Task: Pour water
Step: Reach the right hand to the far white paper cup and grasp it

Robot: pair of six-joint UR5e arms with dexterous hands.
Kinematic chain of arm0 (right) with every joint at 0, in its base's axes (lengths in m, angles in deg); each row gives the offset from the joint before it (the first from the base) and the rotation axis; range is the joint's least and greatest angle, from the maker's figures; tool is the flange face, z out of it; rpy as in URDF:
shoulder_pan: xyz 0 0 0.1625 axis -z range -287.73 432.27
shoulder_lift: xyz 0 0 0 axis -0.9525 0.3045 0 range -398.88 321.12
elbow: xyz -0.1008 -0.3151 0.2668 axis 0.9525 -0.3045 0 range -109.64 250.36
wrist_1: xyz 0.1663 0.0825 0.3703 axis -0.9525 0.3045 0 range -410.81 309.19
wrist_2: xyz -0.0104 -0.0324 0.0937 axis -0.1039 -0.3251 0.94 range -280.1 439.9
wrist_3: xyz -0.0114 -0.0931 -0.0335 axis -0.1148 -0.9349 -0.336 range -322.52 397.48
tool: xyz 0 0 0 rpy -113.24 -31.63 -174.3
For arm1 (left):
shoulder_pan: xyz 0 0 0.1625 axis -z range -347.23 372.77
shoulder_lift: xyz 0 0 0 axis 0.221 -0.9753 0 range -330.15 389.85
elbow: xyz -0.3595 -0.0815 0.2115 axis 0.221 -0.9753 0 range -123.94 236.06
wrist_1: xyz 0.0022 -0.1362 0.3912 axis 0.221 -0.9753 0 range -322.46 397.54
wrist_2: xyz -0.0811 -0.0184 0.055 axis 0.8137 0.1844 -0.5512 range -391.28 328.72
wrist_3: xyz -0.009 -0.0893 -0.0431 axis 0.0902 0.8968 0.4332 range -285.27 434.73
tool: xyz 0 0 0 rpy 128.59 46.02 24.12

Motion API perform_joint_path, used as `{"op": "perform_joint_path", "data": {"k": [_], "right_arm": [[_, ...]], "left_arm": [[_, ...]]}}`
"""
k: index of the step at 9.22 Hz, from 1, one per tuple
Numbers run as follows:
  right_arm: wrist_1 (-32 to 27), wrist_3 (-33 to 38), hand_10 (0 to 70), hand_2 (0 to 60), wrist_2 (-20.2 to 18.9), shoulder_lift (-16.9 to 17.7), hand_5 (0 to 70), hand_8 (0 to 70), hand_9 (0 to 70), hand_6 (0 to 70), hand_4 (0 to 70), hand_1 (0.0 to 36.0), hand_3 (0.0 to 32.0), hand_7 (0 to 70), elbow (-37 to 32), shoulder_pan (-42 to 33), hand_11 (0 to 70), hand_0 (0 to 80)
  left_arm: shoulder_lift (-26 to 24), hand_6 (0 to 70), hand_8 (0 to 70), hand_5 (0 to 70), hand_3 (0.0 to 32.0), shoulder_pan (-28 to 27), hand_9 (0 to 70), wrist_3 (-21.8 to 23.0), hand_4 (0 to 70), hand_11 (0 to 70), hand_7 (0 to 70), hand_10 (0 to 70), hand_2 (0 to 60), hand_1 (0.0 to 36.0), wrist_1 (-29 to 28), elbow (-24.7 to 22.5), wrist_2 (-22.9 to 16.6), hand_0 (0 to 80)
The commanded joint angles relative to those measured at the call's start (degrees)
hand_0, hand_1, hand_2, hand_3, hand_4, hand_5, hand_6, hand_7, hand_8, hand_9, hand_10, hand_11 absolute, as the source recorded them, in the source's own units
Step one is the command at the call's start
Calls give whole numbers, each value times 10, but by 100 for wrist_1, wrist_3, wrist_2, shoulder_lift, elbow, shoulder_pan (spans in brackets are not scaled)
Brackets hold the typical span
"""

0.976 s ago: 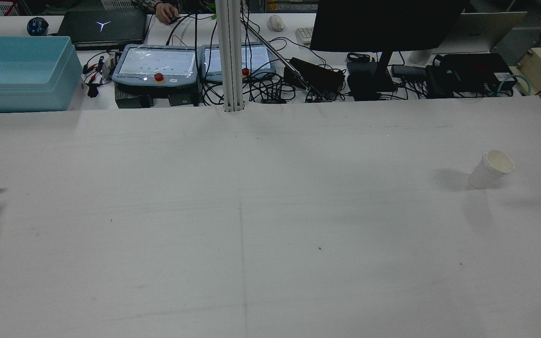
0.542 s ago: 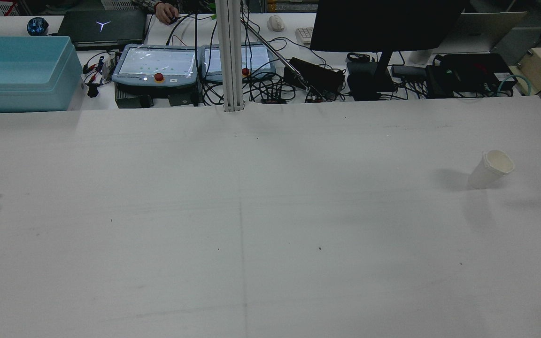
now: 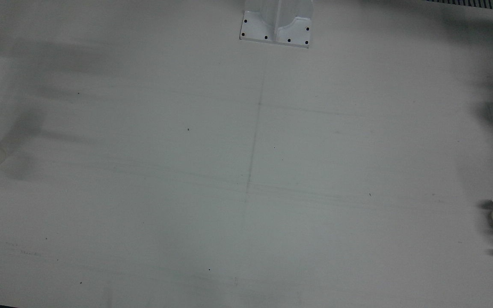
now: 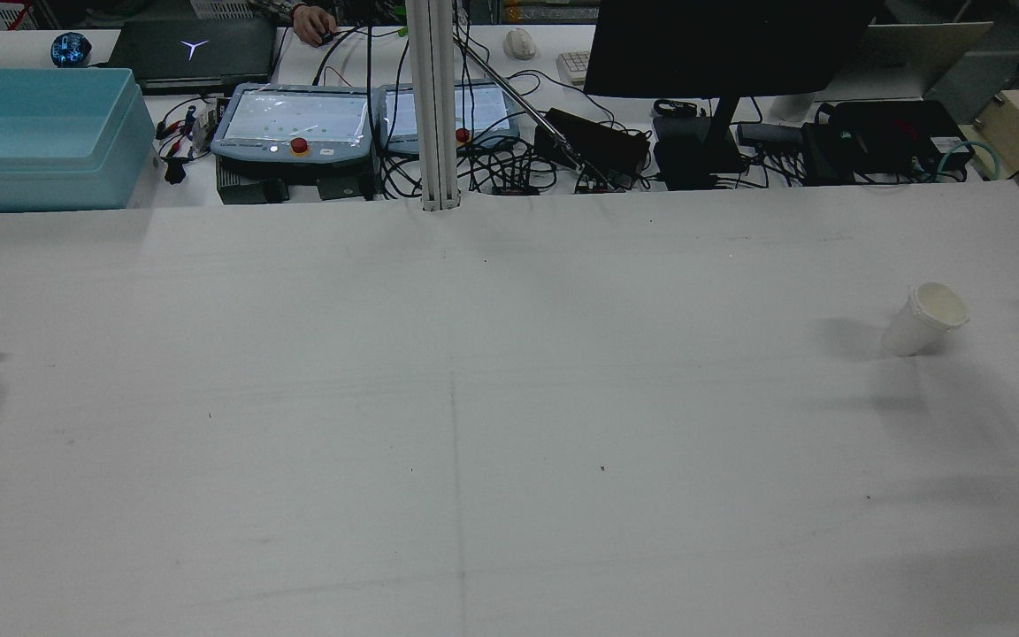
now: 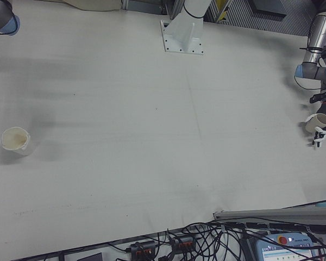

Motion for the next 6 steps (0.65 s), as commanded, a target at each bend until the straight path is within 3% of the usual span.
{"op": "perform_joint_path", "data": {"k": [1,2,3,4,5,6], "right_arm": [[-515,-665,1,126,3,-300,505,59,79,123,82,124,0,203,-612,60,11,467],[-462,-947,0,113,12,-344,463,54,72,120,85,128,0,200,-594,208,0,472],[-436,-1159,0,58,30,-388,290,30,37,84,57,139,0,135,-603,288,0,484],[-375,-1204,0,50,-5,-606,240,25,29,69,39,142,0,113,-681,297,0,487],[-17,-1222,0,31,-14,-800,204,22,25,60,28,127,0,103,-752,367,0,478],[247,-1318,0,22,-14,-1037,230,21,25,60,32,116,0,108,-752,516,0,473]], "left_arm": [[0,156,57,700,0,-2,68,85,700,126,297,73,527,348,17,-123,4,800],[0,155,58,700,0,-2,69,76,700,128,297,75,541,354,17,-175,13,800],[0,152,56,700,0,-2,67,94,700,130,297,76,553,349,17,-219,39,793],[0,153,57,700,0,-2,68,120,700,130,299,76,546,352,17,-220,135,800],[0,154,59,700,0,-11,71,120,700,127,301,75,551,325,8,-220,162,714],[0,156,58,700,0,-20,70,129,700,125,301,75,565,326,8,-228,163,702]]}}
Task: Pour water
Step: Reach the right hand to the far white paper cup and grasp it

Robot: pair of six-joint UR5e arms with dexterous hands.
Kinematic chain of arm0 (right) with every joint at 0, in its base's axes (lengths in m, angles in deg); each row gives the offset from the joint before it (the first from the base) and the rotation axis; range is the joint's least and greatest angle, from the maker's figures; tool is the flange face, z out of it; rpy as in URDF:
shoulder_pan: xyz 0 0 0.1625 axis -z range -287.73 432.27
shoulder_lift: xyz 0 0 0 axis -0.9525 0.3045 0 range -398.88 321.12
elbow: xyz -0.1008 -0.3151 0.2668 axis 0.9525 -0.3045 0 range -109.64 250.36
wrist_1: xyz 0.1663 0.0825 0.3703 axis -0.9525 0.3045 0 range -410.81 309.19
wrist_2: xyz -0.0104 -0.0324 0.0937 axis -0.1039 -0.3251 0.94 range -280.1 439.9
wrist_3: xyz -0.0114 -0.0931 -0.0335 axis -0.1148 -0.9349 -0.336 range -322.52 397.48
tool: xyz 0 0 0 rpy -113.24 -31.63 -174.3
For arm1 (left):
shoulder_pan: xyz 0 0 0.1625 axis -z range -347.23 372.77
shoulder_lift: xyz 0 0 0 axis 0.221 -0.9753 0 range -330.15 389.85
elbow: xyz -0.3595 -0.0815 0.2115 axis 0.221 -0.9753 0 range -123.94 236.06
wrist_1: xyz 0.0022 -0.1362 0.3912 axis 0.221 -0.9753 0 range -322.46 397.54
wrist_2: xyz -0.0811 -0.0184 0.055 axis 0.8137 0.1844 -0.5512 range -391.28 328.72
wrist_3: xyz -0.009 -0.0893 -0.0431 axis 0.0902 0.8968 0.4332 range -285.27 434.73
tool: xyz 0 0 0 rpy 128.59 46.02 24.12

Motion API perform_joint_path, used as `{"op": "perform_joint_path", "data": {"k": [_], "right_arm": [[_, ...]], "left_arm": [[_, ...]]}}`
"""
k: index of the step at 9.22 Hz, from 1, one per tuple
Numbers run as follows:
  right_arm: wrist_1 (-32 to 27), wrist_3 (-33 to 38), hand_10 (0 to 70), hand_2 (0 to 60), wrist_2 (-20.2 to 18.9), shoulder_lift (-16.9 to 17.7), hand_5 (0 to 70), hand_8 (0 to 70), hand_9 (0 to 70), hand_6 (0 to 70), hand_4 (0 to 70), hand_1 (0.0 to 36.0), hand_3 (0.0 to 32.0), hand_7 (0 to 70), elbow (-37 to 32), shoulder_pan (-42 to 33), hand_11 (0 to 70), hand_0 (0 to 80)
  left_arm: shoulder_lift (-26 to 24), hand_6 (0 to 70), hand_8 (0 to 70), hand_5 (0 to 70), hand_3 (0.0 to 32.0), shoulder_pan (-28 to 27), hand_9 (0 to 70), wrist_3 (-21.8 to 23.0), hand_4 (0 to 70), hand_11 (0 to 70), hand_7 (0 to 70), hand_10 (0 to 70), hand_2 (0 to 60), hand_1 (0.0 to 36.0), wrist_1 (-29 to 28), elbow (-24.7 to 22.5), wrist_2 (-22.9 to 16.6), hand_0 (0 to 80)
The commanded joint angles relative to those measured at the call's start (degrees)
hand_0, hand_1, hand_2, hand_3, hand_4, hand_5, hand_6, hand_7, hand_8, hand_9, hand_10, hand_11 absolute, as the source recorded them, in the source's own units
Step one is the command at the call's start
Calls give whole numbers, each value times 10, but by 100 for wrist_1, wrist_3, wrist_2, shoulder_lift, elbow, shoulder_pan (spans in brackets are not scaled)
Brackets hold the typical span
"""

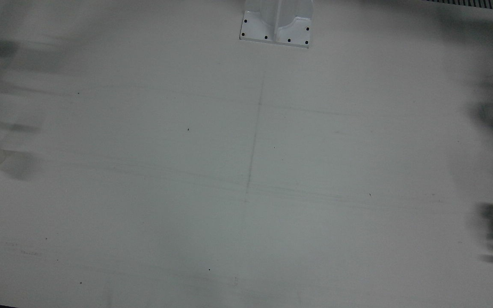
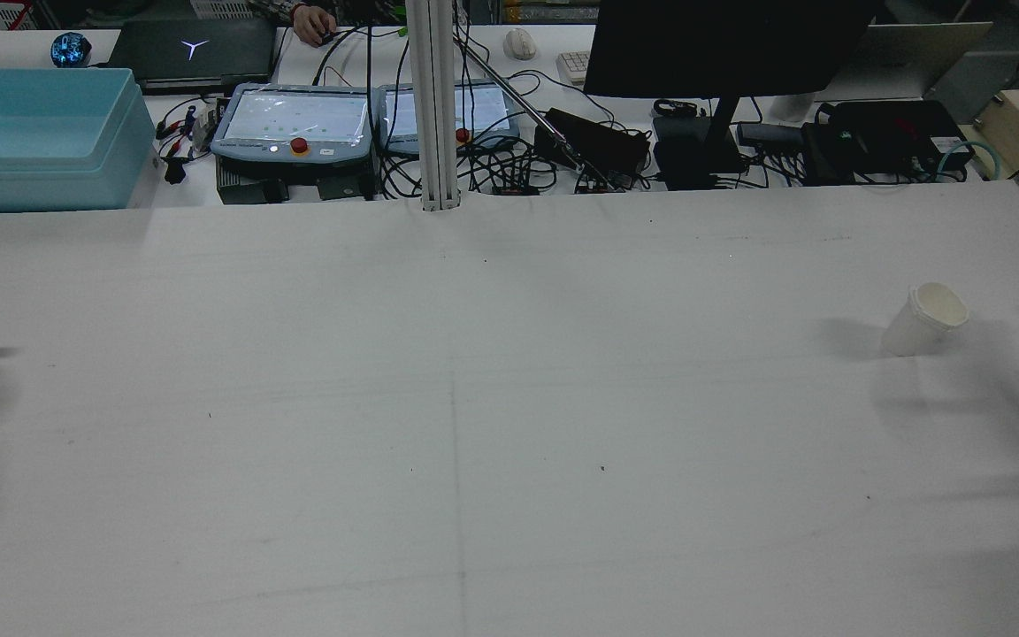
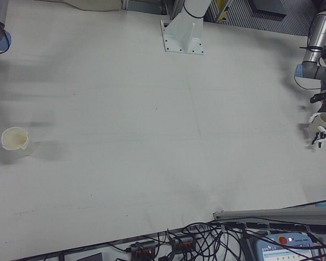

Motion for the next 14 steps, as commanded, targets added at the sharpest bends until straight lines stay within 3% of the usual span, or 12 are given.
{"op": "perform_joint_path", "data": {"k": [1,2,4,10,11,12,14], "right_arm": [[664,-451,0,20,12,-570,232,17,21,49,9,115,0,100,-75,332,0,470],[666,-549,0,26,230,-571,222,15,19,46,2,118,0,96,-75,438,0,470],[666,-559,0,41,389,-571,277,19,24,47,6,116,0,99,-57,780,0,468],[683,-840,0,67,407,-563,315,18,25,48,16,137,0,110,91,1194,0,479],[692,-858,0,95,408,-563,422,25,36,62,35,155,0,144,118,1203,0,489],[770,-867,0,179,408,-563,700,78,118,138,112,189,0,271,179,1212,1,514],[1575,-1164,42,301,408,-554,700,184,283,260,238,253,0,491,853,1229,80,572]], "left_arm": [[0,157,59,700,0,-5,72,29,700,127,301,76,576,334,-6,-20,52,722],[0,159,61,700,0,-5,73,98,700,130,303,76,586,345,-6,-20,52,757],[0,155,61,700,0,-5,72,125,700,127,299,75,593,343,-6,-20,52,736],[79,140,55,700,0,4,66,275,700,126,285,73,594,354,-23,-20,113,759],[88,138,55,700,0,4,66,283,700,124,284,72,593,353,-50,-11,140,753],[166,137,53,700,0,-5,64,310,700,124,280,72,598,349,-76,-11,149,728],[342,135,53,700,0,-5,63,310,700,123,276,72,600,337,-207,-2,158,661]]}}
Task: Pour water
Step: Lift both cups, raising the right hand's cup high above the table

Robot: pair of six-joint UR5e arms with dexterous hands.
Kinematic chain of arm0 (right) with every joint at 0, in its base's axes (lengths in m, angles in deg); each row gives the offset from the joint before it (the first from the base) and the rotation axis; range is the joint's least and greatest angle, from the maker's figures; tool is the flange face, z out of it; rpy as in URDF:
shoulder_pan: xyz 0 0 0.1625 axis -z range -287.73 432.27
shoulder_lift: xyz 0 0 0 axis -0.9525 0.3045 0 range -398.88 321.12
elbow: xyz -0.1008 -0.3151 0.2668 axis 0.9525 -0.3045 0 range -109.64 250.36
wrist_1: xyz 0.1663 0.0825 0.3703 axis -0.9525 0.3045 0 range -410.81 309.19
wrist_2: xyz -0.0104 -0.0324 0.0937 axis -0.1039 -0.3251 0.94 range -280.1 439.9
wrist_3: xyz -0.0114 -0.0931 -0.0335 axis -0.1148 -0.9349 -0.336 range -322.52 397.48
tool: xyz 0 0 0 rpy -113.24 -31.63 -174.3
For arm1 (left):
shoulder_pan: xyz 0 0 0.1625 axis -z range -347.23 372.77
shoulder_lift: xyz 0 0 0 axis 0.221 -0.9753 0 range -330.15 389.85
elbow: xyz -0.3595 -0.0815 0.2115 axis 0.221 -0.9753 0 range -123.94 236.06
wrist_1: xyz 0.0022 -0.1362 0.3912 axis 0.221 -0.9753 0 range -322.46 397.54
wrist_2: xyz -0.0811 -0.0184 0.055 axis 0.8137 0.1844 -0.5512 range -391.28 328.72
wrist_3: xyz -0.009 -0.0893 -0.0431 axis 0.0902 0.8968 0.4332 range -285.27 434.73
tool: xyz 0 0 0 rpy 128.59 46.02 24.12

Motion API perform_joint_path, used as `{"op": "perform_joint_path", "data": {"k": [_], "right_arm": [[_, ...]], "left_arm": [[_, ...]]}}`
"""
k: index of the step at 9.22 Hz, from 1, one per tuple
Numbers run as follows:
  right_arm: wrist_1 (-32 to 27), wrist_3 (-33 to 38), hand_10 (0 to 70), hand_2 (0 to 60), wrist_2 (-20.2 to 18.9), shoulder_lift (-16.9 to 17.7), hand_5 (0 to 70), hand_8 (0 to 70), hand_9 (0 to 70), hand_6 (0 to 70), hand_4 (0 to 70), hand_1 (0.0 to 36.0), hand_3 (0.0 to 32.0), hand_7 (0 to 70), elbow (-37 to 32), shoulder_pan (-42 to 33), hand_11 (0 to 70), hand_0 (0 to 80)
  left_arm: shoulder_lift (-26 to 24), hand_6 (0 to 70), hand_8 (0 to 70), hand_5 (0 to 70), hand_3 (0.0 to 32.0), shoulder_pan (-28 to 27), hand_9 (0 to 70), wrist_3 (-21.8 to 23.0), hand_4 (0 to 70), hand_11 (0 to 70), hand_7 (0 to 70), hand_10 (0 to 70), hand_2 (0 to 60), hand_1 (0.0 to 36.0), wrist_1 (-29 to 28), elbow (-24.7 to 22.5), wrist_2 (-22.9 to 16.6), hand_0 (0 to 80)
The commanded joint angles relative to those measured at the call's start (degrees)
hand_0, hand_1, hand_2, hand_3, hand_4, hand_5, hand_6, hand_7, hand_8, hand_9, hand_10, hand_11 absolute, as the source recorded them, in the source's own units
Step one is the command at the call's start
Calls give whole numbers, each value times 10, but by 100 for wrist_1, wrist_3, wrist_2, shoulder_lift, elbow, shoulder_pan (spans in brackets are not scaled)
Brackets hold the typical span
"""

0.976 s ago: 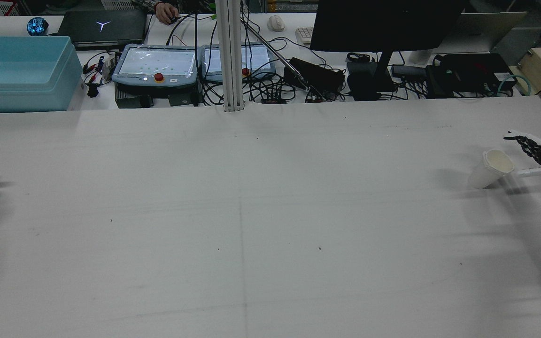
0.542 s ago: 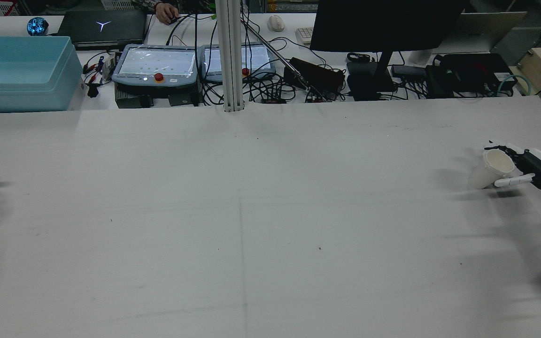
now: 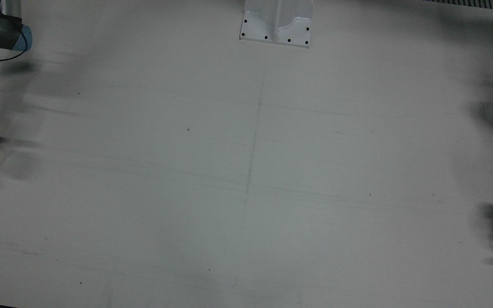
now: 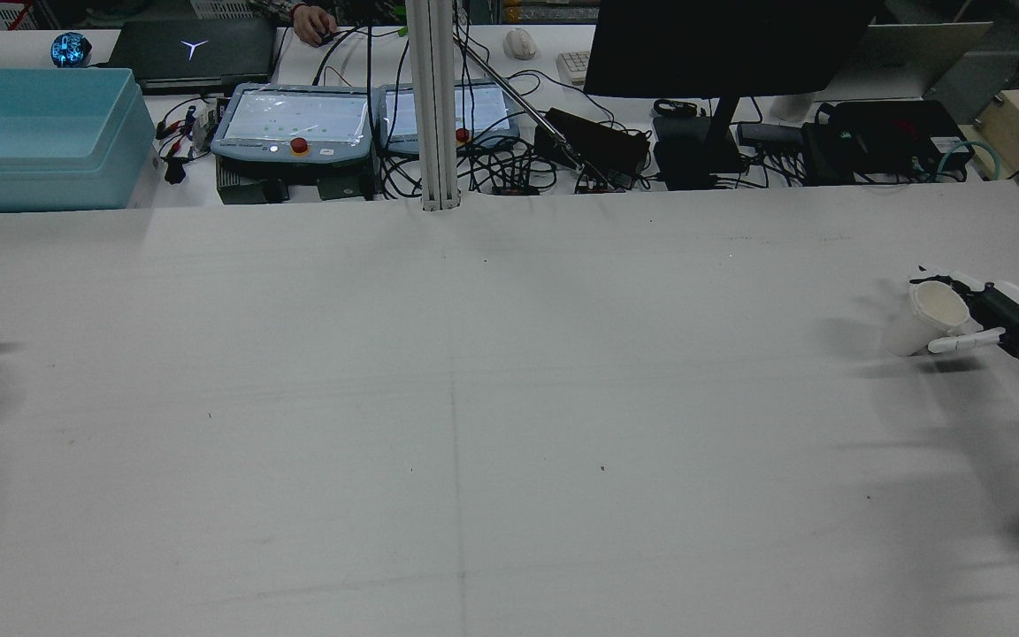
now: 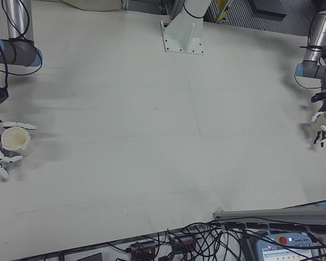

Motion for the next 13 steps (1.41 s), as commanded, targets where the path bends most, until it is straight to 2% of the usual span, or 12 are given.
{"op": "perform_joint_path", "data": {"k": [1,2,3,4,5,7,8,9,10,11,12,13], "right_arm": [[1117,-500,64,329,27,10,700,211,322,280,244,269,0,519,1020,40,113,589],[1339,-546,94,360,62,36,700,239,365,297,253,292,0,541,1380,32,158,610],[1663,-529,109,372,236,79,700,239,364,299,254,305,0,529,1845,32,183,623],[2179,-520,115,379,273,158,700,239,360,312,255,317,0,532,2589,32,193,644],[2741,-511,111,389,369,159,700,236,349,316,254,329,0,522,3336,-3,187,677],[3814,-493,112,390,982,72,700,242,351,339,280,321,0,526,5093,-187,188,662],[4376,-511,111,382,1394,-216,700,249,354,362,309,314,0,535,5789,-205,185,662],[4886,-528,116,396,1738,-715,700,260,365,400,343,323,0,570,6257,-188,193,710],[5231,-563,123,452,1985,-1129,700,265,372,427,346,349,0,606,6497,-162,205,770],[5321,-720,125,547,2109,-1429,700,264,374,437,331,360,0,631,6517,-110,212,800],[5313,-1113,133,600,2119,-1658,700,271,385,455,340,360,0,671,6526,56,225,800],[5313,-1448,138,600,2197,-1817,700,276,394,468,346,360,0,698,6517,293,236,800]], "left_arm": [[290,136,54,700,0,3,64,12,700,125,274,74,600,336,-231,37,20,655],[430,136,55,700,0,-6,65,29,700,127,274,75,600,331,-380,19,125,638],[466,134,55,700,0,3,65,81,700,127,271,76,600,328,-442,-7,126,633],[467,140,55,700,0,3,65,178,700,126,279,74,600,343,-382,-207,100,683],[467,148,56,700,0,-6,66,170,700,126,291,72,600,359,10,-696,47,791],[380,155,54,700,0,-198,62,109,700,120,298,66,600,360,1064,-1927,-199,800],[48,172,59,700,0,-478,66,169,700,124,307,70,600,360,1417,-2088,-217,800],[-486,190,63,700,0,-741,70,170,700,127,320,72,600,360,1838,-2099,-382,800],[-978,209,66,700,0,-1005,73,161,700,123,334,70,600,360,2225,-2108,-567,800],[-1427,203,59,700,0,-1304,64,178,700,118,329,66,600,360,2594,-2151,-569,800],[-1971,189,51,700,0,-1559,53,179,700,115,317,64,600,360,3025,-2160,-569,800],[-2516,191,52,700,0,-1788,53,170,700,114,317,63,600,360,3473,-2134,-569,800]]}}
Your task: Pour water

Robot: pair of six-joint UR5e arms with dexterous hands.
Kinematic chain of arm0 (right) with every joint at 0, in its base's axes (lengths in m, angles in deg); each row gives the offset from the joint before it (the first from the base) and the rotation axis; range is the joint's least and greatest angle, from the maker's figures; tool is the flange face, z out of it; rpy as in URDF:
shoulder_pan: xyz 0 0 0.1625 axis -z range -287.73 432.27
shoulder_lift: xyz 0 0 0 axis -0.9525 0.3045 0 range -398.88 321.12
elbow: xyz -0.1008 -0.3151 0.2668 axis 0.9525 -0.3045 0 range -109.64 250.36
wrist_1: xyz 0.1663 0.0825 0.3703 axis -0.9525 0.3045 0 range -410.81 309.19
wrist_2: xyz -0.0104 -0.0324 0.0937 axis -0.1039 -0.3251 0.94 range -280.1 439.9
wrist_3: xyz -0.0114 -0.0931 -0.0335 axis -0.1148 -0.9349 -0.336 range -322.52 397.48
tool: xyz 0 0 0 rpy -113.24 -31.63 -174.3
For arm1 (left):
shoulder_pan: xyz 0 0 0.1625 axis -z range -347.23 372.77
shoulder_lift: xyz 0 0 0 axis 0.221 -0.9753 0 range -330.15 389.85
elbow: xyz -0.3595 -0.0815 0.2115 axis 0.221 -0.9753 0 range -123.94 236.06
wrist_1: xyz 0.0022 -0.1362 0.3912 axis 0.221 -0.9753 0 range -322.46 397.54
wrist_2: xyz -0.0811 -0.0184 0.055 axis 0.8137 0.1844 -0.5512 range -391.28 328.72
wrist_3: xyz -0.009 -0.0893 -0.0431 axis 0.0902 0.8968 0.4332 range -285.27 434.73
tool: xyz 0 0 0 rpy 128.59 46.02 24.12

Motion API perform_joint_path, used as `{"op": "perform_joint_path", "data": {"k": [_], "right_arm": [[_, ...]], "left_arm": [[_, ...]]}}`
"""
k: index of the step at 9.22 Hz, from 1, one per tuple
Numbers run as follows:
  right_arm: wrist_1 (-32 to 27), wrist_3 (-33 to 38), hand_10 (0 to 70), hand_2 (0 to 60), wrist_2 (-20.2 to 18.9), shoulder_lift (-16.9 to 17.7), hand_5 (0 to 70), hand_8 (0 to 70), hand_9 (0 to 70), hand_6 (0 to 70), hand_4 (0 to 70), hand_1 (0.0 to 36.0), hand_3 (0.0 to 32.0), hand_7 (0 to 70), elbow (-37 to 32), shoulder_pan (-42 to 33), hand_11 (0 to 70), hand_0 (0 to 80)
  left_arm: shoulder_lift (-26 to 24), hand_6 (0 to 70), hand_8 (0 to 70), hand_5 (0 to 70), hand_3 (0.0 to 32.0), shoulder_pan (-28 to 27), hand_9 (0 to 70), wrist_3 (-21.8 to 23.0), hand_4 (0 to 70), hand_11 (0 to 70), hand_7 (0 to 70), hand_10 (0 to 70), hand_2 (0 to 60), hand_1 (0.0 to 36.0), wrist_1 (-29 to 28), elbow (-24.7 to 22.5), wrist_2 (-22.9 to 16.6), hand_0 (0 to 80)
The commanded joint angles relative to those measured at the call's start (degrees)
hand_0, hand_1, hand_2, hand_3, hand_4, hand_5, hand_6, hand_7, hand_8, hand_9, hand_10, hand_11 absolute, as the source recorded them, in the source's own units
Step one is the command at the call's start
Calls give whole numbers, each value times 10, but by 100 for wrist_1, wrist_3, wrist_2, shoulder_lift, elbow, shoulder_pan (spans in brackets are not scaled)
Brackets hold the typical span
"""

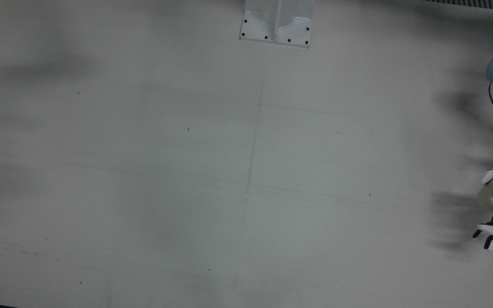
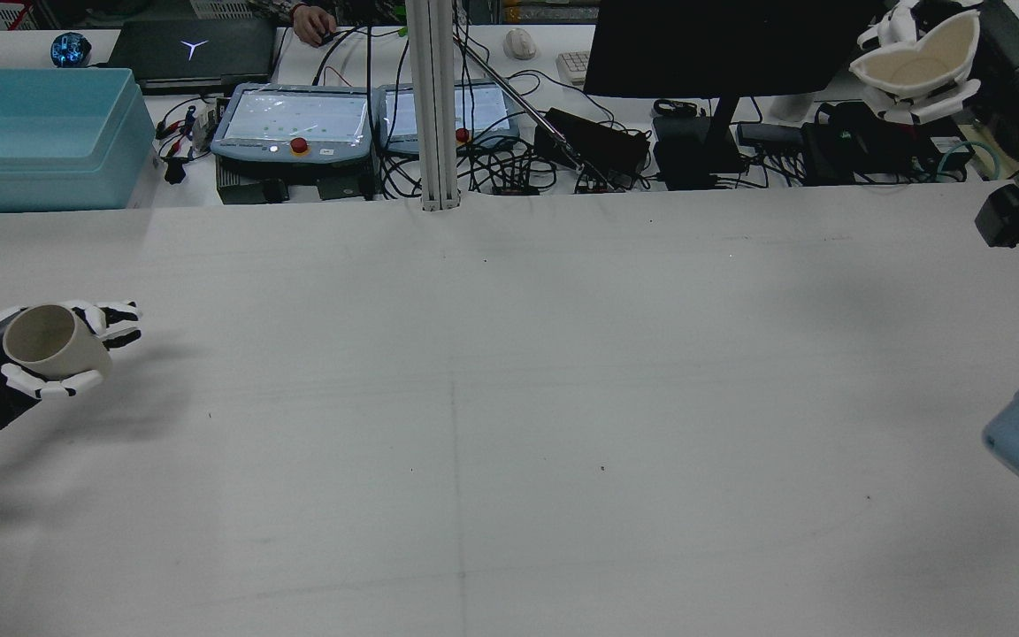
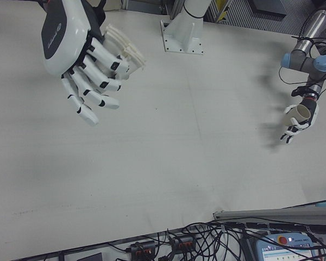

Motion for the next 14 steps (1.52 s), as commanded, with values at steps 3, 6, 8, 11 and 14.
{"op": "perform_joint_path", "data": {"k": [3,6,8,11,14], "right_arm": [[150,-2001,142,600,524,-885,700,276,397,477,356,360,0,700,123,1363,245,800],[141,-3609,138,588,541,-1167,700,262,383,451,340,360,0,694,263,2303,239,800],[141,-4245,138,559,891,-1203,700,254,375,441,344,360,0,683,237,2815,242,800],[124,-4608,139,517,1182,-1177,700,242,356,411,314,360,0,630,473,2984,241,800],[71,-2984,161,455,1692,-205,700,237,347,395,265,360,0,589,1238,2520,268,800]], "left_arm": [[-2620,195,45,700,0,-1029,46,-2,700,122,303,68,600,360,2000,6,-44,800],[-3473,191,31,700,0,-1030,43,-2,700,128,287,70,600,360,2572,6,-44,800],[-3879,179,25,700,0,-1231,39,-11,700,129,266,71,600,360,2758,6,-26,800],[-4004,182,30,700,0,-1320,41,-11,700,130,276,71,600,360,2820,24,0,800],[-2998,179,36,700,0,-1259,40,94,700,137,271,78,600,360,2068,-64,-17,800]]}}
